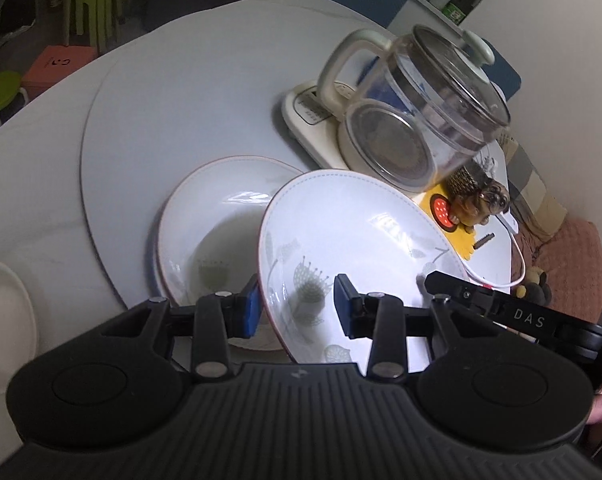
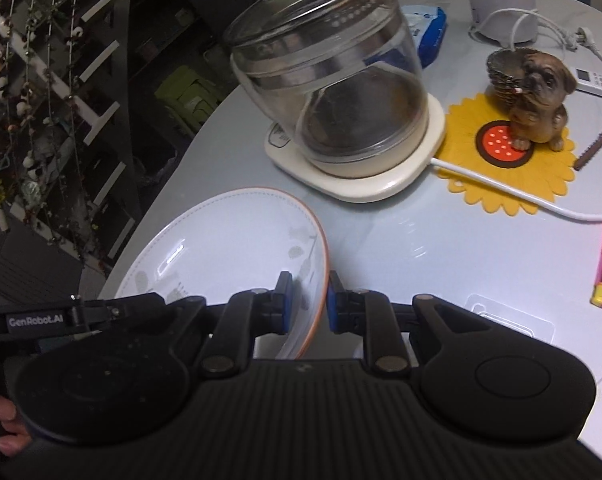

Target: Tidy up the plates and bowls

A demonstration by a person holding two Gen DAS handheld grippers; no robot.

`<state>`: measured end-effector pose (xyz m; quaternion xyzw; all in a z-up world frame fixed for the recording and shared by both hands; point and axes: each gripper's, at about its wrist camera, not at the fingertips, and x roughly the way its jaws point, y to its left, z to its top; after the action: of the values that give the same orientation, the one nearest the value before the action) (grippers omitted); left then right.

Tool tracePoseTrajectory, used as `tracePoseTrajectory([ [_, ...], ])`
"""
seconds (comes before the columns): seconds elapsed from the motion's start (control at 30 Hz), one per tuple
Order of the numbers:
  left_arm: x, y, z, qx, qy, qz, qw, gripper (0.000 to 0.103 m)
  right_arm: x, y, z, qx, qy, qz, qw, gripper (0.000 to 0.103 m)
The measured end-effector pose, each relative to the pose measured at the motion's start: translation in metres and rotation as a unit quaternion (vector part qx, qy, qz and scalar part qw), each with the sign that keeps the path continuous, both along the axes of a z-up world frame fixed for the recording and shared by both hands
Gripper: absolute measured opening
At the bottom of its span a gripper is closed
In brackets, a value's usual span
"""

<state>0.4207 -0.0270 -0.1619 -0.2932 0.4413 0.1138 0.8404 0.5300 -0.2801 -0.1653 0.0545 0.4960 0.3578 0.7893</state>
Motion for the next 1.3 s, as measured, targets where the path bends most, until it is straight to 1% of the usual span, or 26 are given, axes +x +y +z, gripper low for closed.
tracePoseTrajectory([
  [0.13, -0.009, 0.019, -0.002, 0.000, 0.000, 0.034, 0.9994, 0.043, 0.003, 0.031, -0.001, -0.007, -0.003, 0.044, 0.999, 0.021],
  [0.23, -0.012, 0.031, -0.008, -0.003, 0.006, 0.051, 0.9987, 0.043, 0.006, 0.050, -0.005, -0.014, -0.005, 0.070, 0.997, 0.021],
  [0.3, -0.014, 0.040, -0.012, -0.005, 0.013, 0.060, 0.9981, 0.043, 0.007, 0.061, -0.008, -0.018, -0.005, 0.080, 0.997, 0.021],
  [0.4, -0.014, 0.049, -0.019, -0.010, 0.024, 0.069, 0.9973, 0.043, 0.011, 0.071, -0.017, -0.017, 0.014, 0.078, 0.997, 0.021],
  [0.5, -0.015, 0.057, -0.027, -0.018, 0.035, 0.082, 0.9958, 0.043, 0.012, 0.080, -0.026, -0.024, 0.021, 0.087, 0.996, 0.021],
  [0.7, -0.008, 0.064, -0.037, -0.013, 0.055, 0.087, 0.9946, 0.043, 0.009, 0.094, -0.037, -0.046, 0.023, 0.109, 0.993, 0.021],
  [0.8, -0.002, 0.067, -0.041, -0.010, 0.061, 0.085, 0.9945, 0.043, 0.010, 0.096, -0.042, -0.047, 0.027, 0.107, 0.993, 0.022],
  [1.03, 0.010, 0.062, -0.049, 0.000, 0.078, 0.076, 0.9941, 0.043, 0.014, 0.101, -0.050, -0.056, 0.020, 0.092, 0.994, 0.022],
  [1.2, 0.016, 0.062, -0.053, -0.008, 0.083, 0.076, 0.9936, 0.043, 0.014, 0.104, -0.053, -0.067, 0.007, 0.095, 0.993, 0.024],
  [1.3, 0.020, 0.062, -0.053, -0.005, 0.088, 0.074, 0.9934, 0.043, 0.017, 0.105, -0.054, -0.063, 0.004, 0.091, 0.994, 0.024],
])
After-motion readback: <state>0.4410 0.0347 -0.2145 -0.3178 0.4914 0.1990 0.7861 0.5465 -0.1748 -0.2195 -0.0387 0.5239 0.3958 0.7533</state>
